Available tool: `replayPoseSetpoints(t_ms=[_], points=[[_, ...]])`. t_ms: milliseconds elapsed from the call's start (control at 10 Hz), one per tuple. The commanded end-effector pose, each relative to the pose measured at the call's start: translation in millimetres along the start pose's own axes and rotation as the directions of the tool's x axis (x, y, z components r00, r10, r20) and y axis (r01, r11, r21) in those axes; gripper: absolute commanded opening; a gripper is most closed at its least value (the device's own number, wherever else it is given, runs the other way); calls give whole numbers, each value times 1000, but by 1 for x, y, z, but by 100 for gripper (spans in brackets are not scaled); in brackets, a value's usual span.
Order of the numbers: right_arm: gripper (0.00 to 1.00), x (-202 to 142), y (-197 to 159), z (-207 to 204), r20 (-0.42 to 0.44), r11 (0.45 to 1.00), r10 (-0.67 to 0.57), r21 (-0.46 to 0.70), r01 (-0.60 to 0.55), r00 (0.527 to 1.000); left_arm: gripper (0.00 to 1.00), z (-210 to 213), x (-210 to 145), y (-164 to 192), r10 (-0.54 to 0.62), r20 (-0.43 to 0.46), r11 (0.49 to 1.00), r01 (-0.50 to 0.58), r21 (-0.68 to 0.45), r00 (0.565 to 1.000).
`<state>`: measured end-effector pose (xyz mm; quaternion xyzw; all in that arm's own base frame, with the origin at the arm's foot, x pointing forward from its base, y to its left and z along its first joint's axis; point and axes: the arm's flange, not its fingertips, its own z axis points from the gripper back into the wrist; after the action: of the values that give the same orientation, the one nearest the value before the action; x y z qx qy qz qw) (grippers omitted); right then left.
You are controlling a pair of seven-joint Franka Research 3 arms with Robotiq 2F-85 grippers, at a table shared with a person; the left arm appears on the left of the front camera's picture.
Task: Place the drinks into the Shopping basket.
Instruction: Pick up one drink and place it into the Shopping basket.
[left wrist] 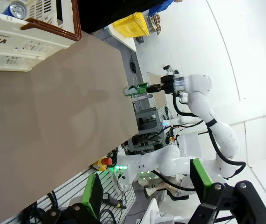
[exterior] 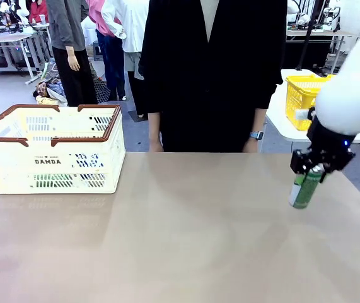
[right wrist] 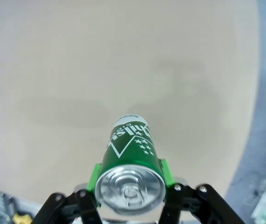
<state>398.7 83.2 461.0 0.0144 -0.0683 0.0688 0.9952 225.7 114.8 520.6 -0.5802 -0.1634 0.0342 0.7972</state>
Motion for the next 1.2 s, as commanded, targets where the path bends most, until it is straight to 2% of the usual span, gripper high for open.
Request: replayPoseSetpoints(t_ms=[0,200,300,400,600,700,800,1000,1100], points=[[0,31,69,50,69,983,183,10,-184,981,100,1,0,-1,-14,3,1000,14,-22,1000],[0,55,155,55,162,933,330,96,-348,930,100,1,0,-1,-14,3,1000,14,-22,1000],[0,62,198,50,179,894,403,135,-428,898,100,1,0,-1,-14,3,1000,14,-22,1000],[0,66,245,37,160,842,501,135,-522,851,100,1,0,-1,-14,3,1000,14,-22,1000],[0,65,306,-2,116,747,634,162,-645,764,100,1,0,-1,-14,3,1000,14,-22,1000],[0,62,326,-26,99,706,676,199,-680,730,100,1,0,-1,-14,3,1000,14,-22,1000],[0,57,343,-52,47,683,710,199,-703,703,100,1,0,-1,-14,3,1000,14,-22,1000],[0,46,351,-79,-7,679,727,156,-717,687,100,1,0,-1,-14,3,1000,14,-22,1000],[0,43,350,-84,-24,678,729,171,-715,684,100,1,0,-1,-14,3,1000,14,-22,1000]])
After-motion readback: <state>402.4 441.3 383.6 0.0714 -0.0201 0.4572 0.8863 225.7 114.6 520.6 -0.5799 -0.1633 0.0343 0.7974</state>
